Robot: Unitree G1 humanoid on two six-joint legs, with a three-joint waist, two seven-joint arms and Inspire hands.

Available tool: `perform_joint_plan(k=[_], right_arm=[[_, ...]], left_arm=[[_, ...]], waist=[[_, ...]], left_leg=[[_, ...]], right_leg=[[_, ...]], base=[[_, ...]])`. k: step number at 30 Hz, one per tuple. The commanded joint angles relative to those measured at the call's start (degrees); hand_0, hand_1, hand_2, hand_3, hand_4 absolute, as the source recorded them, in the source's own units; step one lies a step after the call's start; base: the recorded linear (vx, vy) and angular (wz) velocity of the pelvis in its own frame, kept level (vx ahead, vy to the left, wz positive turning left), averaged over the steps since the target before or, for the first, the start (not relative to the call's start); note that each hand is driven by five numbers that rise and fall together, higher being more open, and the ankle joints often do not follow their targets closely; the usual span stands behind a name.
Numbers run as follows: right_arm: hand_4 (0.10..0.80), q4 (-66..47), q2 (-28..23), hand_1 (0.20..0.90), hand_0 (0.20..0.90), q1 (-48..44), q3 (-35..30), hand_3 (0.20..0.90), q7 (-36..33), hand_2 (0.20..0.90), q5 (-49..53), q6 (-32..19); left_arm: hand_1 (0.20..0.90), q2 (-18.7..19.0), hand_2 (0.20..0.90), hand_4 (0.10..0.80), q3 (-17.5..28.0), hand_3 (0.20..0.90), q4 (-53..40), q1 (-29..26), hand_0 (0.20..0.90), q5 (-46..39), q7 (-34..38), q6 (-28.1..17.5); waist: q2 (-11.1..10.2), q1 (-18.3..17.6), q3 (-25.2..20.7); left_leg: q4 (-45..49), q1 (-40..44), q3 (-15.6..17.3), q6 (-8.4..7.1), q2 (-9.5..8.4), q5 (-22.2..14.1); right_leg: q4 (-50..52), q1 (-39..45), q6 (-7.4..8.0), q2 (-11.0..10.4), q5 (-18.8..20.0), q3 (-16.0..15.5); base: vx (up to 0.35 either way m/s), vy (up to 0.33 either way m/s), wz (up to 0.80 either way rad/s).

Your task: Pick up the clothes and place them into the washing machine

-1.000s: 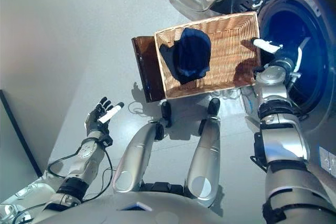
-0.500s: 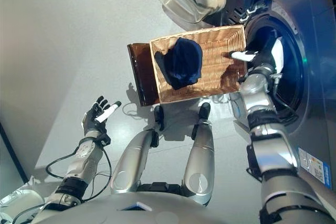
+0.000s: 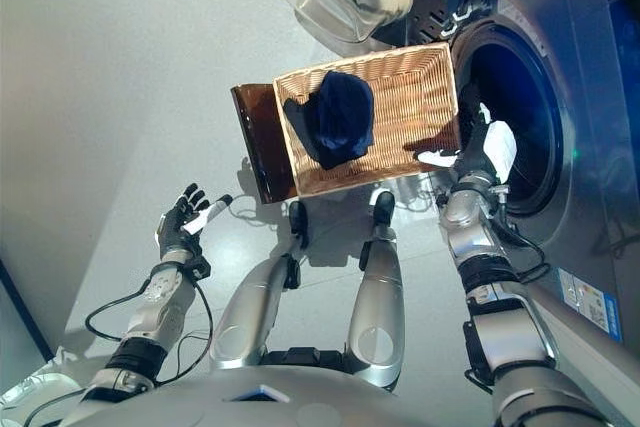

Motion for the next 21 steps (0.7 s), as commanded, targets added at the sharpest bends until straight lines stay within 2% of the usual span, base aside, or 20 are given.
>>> perform_joint_plan(k=[1,9,15,21], right_arm=[[0.8,-0.1,-2.4,0.9,0.9,-3.0,-1.0,0.9,-4.2,0.9,-1.1,-0.1],[0.8,3.6,-2.0,0.9,0.9,-3.1,-0.5,0.9,-5.8,0.9,-2.7,1.8],[0.8,4.3,-2.5,0.9,0.9,-3.6,-1.9,0.9,-7.4,0.9,-2.7,3.4],[0.8,8.5,-2.5,0.9,0.9,-6.7,-3.0,0.9,-9.3,0.9,-0.3,4.1]], left_arm=[[0.9,1.2,0.9,0.8,2.3,0.9,-1.1,1.0,0.9,1.6,1.3,-2.8],[0.9,1.6,0.9,0.8,2.7,0.9,-2.0,1.1,0.9,1.5,1.7,-3.3],[0.9,2.0,0.9,0.8,3.3,0.9,-3.0,2.1,0.9,1.4,2.4,-3.2],[0.9,2.2,0.9,0.8,2.7,0.9,-3.0,3.2,0.9,1.2,2.2,-3.0]], waist=[[1.3,0.4,-1.8],[0.9,0.8,-3.1],[0.9,0.9,-2.1],[1.7,1.4,-2.0]], left_leg=[[2.3,2.0,-2.0,-3.55,-0.22,-4.2],[-2.6,4.4,-2.8,-4.33,0.05,-1.9],[-0.6,2.5,-3.0,-4.07,-0.46,-2.4],[-0.4,1.4,-2.8,-4.17,-0.48,-2.2]], right_leg=[[-3.4,2.4,-0.02,0.3,3.3,-0.5],[-7.6,5.0,0.63,0.1,5.1,-1.9],[-6.8,4.0,0.49,-0.2,5.0,-1.9],[-6.7,3.2,0.28,-0.1,4.8,-1.9]], base=[[0.031,0.007,0.0],[0.021,-0.001,0.01],[-0.005,-0.004,0.04],[0.0,0.003,0.01]])
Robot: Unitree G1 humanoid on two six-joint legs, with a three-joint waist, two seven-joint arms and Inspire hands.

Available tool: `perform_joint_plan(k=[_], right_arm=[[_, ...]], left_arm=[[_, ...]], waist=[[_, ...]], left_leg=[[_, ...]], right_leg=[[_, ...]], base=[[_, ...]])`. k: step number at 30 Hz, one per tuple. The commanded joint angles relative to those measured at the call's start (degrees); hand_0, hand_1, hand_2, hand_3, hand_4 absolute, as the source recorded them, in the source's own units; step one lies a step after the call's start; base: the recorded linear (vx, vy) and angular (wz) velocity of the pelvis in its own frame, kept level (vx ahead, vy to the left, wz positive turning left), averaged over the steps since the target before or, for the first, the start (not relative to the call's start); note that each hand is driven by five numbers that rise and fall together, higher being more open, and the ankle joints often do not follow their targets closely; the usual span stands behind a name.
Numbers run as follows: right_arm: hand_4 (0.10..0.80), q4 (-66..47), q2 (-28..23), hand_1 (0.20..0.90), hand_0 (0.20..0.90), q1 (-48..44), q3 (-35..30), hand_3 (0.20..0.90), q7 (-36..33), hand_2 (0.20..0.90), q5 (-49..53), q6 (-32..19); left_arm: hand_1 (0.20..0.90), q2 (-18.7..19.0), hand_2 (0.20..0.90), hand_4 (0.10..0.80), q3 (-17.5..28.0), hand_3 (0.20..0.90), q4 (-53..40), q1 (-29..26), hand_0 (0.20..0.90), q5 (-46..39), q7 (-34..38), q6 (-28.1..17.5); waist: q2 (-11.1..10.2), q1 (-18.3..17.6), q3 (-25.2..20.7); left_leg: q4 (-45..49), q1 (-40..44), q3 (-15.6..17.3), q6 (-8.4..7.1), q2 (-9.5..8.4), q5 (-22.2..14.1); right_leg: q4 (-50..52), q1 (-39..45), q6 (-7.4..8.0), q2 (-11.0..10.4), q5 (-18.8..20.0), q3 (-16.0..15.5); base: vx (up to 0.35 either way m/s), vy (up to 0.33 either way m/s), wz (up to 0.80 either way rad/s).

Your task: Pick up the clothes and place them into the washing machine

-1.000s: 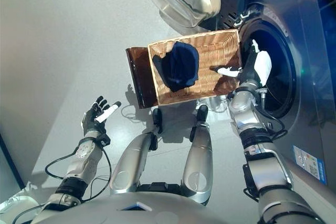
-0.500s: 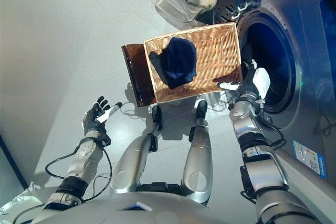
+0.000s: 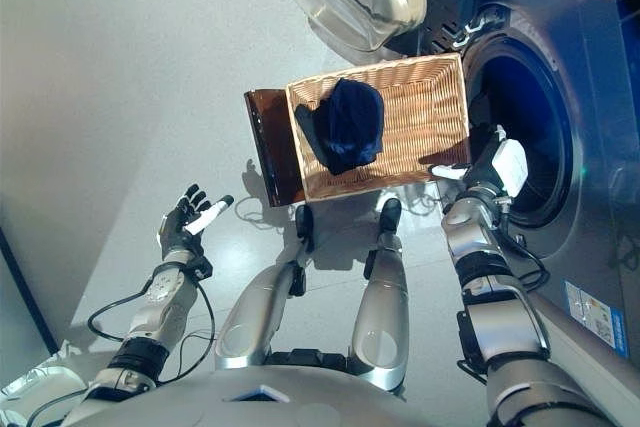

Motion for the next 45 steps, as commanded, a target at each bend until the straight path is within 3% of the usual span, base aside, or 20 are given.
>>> perform_joint_plan(k=[1,12,29,38,45], right_arm=[[0.8,0.7,-3.2,0.9,0.9,-3.6,-1.1,0.9,-5.2,0.9,1.2,-0.3],[0.8,11.8,-5.6,0.9,0.9,-11.8,-0.2,0.9,-5.2,0.9,5.8,0.2],[0.8,17.2,-10.3,0.9,0.9,-15.7,0.0,0.9,-4.3,0.9,8.2,-0.2],[0.8,16.8,-13.9,0.9,0.9,-18.7,0.3,0.9,-3.8,0.9,8.4,0.4],[0.8,16.6,-15.2,0.9,0.9,-19.0,1.2,0.9,-2.4,0.9,8.3,0.2]], left_arm=[[0.9,2.5,0.9,0.8,2.7,0.9,-2.9,2.8,0.9,1.2,1.6,-3.0],[0.9,3.8,0.9,0.8,0.6,0.9,-4.4,3.0,0.9,0.2,0.4,-3.8],[0.9,5.3,0.9,0.8,0.2,0.9,-6.0,3.9,0.9,-0.3,-0.5,-4.2],[0.9,6.4,0.9,0.8,0.8,0.9,-9.9,5.0,0.9,-1.0,-1.3,-4.1],[0.9,7.3,0.9,0.8,1.3,0.9,-11.7,5.5,0.9,-1.7,-2.0,-4.0]], waist=[[-0.2,-0.1,-0.9],[0.7,0.7,-0.8],[1.1,0.9,0.0],[1.8,0.6,1.7],[1.2,0.1,1.7]], left_leg=[[4.5,-0.1,-1.7,-3.96,-0.86,-4.7],[4.4,-0.7,-1.4,-4.22,-0.96,-4.7],[6.0,-2.8,-1.1,-4.2,-1.29,-5.2],[17.7,-10.1,-0.2,-3.66,-1.67,-11.3],[26.4,-15.3,0.4,-3.57,-0.67,-14.8]], right_leg=[[-3.0,1.4,0.34,-0.6,3.4,-0.1],[-3.8,0.8,0.32,-0.4,3.8,0.2],[-3.2,-0.8,0.35,-0.6,3.8,0.4],[6.1,-7.5,-0.72,0.0,-0.6,3.0],[14.1,-12.2,-1.97,0.4,-3.9,4.2]], base=[[-0.002,0.003,0.04],[0.0,0.001,0.0],[-0.003,0.001,0.0],[-0.023,-0.004,0.04],[-0.05,-0.03,0.01]])
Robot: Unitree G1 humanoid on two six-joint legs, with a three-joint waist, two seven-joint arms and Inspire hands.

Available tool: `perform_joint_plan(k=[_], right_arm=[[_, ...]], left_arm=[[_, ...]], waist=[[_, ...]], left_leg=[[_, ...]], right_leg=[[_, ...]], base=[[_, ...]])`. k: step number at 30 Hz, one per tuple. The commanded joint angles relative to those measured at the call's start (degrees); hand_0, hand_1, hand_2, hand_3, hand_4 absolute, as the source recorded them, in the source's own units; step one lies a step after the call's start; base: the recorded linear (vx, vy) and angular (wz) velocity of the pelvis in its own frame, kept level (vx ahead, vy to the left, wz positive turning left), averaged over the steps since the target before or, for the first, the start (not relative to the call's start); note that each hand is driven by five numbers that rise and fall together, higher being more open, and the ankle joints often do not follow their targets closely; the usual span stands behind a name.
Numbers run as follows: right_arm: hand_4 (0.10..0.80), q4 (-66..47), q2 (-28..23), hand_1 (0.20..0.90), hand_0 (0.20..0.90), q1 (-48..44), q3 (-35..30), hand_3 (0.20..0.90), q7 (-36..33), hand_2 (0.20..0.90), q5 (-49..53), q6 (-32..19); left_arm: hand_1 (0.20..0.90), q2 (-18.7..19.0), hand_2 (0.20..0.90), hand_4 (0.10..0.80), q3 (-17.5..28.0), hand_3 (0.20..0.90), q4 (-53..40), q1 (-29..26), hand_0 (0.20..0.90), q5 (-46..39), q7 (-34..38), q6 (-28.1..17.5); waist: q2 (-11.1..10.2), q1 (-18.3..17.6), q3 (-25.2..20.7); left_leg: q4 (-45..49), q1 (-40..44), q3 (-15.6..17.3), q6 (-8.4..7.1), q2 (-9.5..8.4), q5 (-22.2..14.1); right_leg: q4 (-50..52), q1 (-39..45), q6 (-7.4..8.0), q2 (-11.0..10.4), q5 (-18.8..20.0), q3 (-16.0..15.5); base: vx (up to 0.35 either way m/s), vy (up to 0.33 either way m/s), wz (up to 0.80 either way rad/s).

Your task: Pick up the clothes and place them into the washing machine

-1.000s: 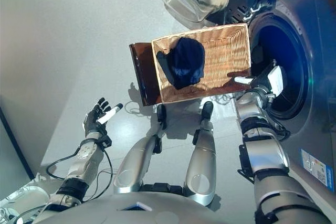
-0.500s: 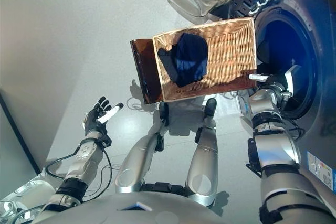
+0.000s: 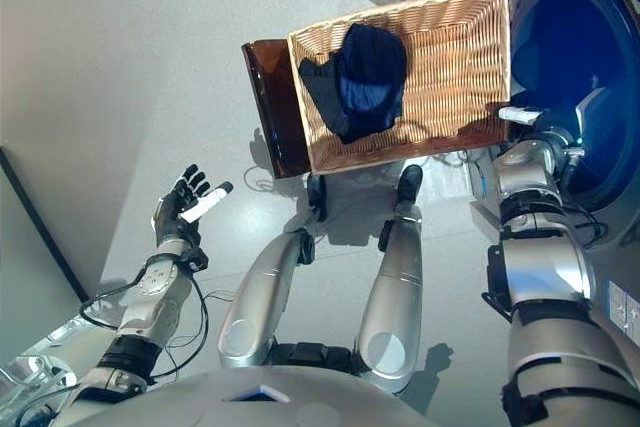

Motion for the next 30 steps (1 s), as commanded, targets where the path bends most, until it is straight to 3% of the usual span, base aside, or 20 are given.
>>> perform_joint_plan(k=[1,12,17,27,30], right_arm=[[0.8,1.2,-5.5,0.9,0.9,0.4,2.7,0.9,-0.7,0.9,-0.7,0.1],[0.8,1.9,-8.5,0.9,0.9,-2.7,3.9,0.9,-0.8,0.9,-0.4,-0.2],[0.8,0.0,-7.6,0.9,0.9,-2.9,2.9,0.9,-0.4,0.9,3.7,-3.0],[0.8,-0.9,-7.7,0.9,0.9,-3.1,3.8,0.9,-1.2,0.9,2.9,-3.4],[0.8,-0.1,-8.1,0.9,0.9,-3.7,2.4,0.9,-1.8,0.9,4.5,-3.6]], left_arm=[[0.9,4.8,0.9,0.8,2.7,0.9,-6.0,5.9,0.9,-0.5,-0.3,-3.1],[0.9,5.8,0.9,0.8,3.1,0.9,-6.5,7.5,0.9,-1.5,-0.7,-3.3],[0.9,5.7,0.9,0.8,2.4,0.9,-6.5,6.8,0.9,-2.0,-0.5,-3.5],[0.9,6.2,0.9,0.8,2.3,0.9,-7.1,7.4,0.9,-2.0,-0.6,-3.8],[0.9,6.4,0.9,0.8,2.6,0.9,-8.6,7.8,0.9,-2.3,-0.3,-4.0]], waist=[[-1.6,0.1,-3.3],[-0.5,0.6,-3.8],[-0.5,0.6,-3.8],[-0.6,1.1,-4.4],[-0.8,1.3,-3.9]], left_leg=[[11.8,-3.2,0.2,-3.46,0.15,-9.6],[8.0,-4.4,-0.1,-3.74,0.19,-7.1],[5.4,-3.7,-0.8,-3.88,0.02,-5.6],[5.4,-4.0,-1.7,-3.7,-0.77,-5.6],[9.8,-5.5,-1.7,-3.44,-1.06,-7.1]], right_leg=[[2.1,-1.2,-1.54,1.5,-0.3,1.1],[1.3,-3.4,-1.62,1.5,0.0,0.4],[0.1,-3.0,-1.36,1.6,0.4,0.1],[1.6,-3.5,-1.27,1.0,-0.4,-0.6],[5.9,-4.8,-1.58,1.0,-1.6,0.3]], base=[[-0.032,-0.034,0.01],[-0.009,-0.02,0.01],[0.011,-0.018,0.02],[0.012,-0.013,0.06],[-0.011,0.011,0.18]])
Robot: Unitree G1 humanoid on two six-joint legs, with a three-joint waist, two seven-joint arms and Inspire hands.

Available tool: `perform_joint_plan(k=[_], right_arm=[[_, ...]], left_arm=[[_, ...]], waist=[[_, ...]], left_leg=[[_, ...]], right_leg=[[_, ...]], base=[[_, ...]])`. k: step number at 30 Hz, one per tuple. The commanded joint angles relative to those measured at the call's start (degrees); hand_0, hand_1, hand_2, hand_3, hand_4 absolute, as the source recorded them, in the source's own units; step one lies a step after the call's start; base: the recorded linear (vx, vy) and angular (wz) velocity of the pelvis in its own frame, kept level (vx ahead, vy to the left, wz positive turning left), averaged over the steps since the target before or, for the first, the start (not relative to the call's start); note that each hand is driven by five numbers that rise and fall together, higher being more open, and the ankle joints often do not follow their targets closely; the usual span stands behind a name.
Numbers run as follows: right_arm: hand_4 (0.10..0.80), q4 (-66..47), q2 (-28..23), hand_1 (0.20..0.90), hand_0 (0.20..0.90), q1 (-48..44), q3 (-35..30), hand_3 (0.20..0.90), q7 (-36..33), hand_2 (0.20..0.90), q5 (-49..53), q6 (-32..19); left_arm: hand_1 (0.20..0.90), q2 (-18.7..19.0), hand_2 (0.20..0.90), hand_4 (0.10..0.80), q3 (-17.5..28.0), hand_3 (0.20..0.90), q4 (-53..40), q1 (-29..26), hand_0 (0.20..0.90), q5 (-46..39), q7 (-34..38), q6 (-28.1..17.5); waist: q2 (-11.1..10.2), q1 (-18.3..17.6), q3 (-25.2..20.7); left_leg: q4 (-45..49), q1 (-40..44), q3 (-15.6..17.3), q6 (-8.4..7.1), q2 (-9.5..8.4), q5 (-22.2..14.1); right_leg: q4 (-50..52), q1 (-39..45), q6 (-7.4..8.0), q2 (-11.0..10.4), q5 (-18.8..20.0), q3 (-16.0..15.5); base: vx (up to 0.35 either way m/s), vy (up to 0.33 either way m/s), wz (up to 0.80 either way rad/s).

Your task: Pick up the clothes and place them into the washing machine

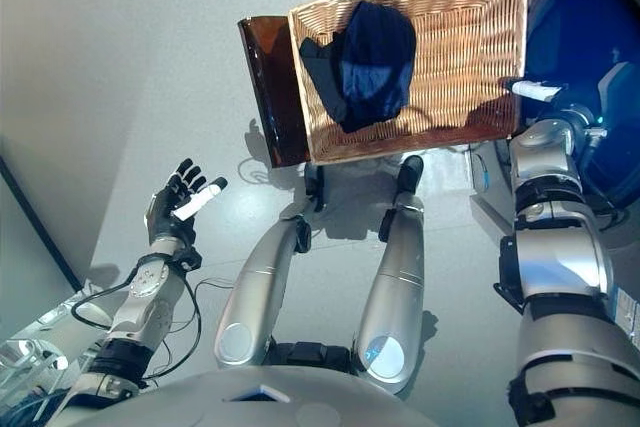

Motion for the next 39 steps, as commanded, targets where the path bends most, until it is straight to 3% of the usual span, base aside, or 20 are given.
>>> perform_joint_plan(k=[1,6,21,25,26,30,37,39], right_arm=[[0.8,0.5,-5.8,0.9,0.9,-0.9,1.7,0.9,-3.8,0.9,1.1,-2.2],[0.8,0.7,-6.4,0.9,0.9,-1.0,2.5,0.9,-3.2,0.9,0.4,-2.1],[0.8,1.4,-7.1,0.9,0.9,-3.6,4.5,0.9,-3.7,0.9,0.0,-2.7],[0.8,-5.0,-3.5,0.9,0.9,1.4,2.0,0.9,-4.2,0.9,2.1,-5.3],[0.8,-11.2,-1.2,0.9,0.9,7.1,1.0,0.9,-2.0,0.9,3.2,-7.6],[0.8,-20.8,0.5,0.9,0.9,18.7,-0.8,0.9,2.5,0.9,2.3,-9.6],[0.8,-24.0,8.4,0.9,0.9,29.4,-6.3,0.9,4.3,0.9,6.2,-10.6],[0.8,-23.1,10.3,0.9,0.9,30.3,-7.1,0.9,4.7,0.9,7.5,-10.6]], left_arm=[[0.9,4.4,0.9,0.8,2.5,0.9,-4.9,6.3,0.9,-0.3,1.0,-3.6],[0.9,3.8,0.9,0.8,2.5,0.9,-3.1,6.0,0.9,-0.3,1.3,-3.4],[0.9,4.3,0.9,0.8,0.9,0.9,-4.2,5.4,0.9,-1.1,1.2,-3.8],[0.9,3.6,0.9,0.8,1.3,0.9,-3.5,4.6,0.9,-1.0,1.8,-3.5],[0.9,2.9,0.9,0.8,1.5,0.9,-2.6,3.6,0.9,-0.6,1.9,-3.0],[0.9,1.9,0.9,0.8,2.6,0.9,1.8,2.9,0.9,1.2,0.8,-1.7],[0.9,-0.8,0.9,0.8,4.9,0.9,10.3,-1.1,0.9,4.7,2.2,0.0],[0.9,-1.1,0.9,0.8,5.7,0.9,10.6,-1.7,0.9,5.0,2.4,0.1]], waist=[[-0.3,1.2,-3.8],[-1.2,1.3,-3.9],[-1.2,1.5,-3.3],[-1.5,1.0,-3.0],[-2.2,0.3,-2.8],[-4.1,-0.7,-2.4],[-6.6,-1.5,-1.8],[-7.0,-1.6,-1.6]], left_leg=[[9.5,-1.7,-0.2,-3.1,-0.11,-8.0],[14.7,-4.1,0.1,-3.08,0.38,-10.8],[13.2,-4.5,-0.1,-3.13,0.43,-9.9],[12.1,-2.6,-0.1,-2.84,0.61,-9.7],[10.9,-0.5,-0.4,-2.67,0.63,-9.4],[7.5,5.4,-1.0,-2.55,0.98,-8.9],[1.1,17.1,-1.5,-2.27,1.48,-8.2],[-0.5,18.8,-1.0,-2.03,1.41,-6.4]], right_leg=[[3.2,-1.1,-1.81,2.6,0.2,0.9],[8.1,-3.2,-2.77,2.0,-2.7,1.0],[6.9,-3.3,-2.72,2.8,-2.6,0.6],[5.7,-1.8,-2.34,3.1,-1.9,0.2],[4.4,0.4,-1.98,3.3,-1.4,-0.1],[1.0,6.6,-1.11,3.1,-0.2,-1.2],[-5.9,18.7,0.01,3.1,1.6,-2.9],[-8.6,20.9,-0.22,2.9,3.6,-3.7]], base=[[-0.033,0.01,0.28],[-0.002,-0.014,0.12],[0.003,-0.002,0.0],[0.028,0.014,-0.05],[0.041,0.014,-0.13],[0.059,-0.007,-0.15],[0.077,0.014,-0.1],[-0.032,0.016,-0.07]])
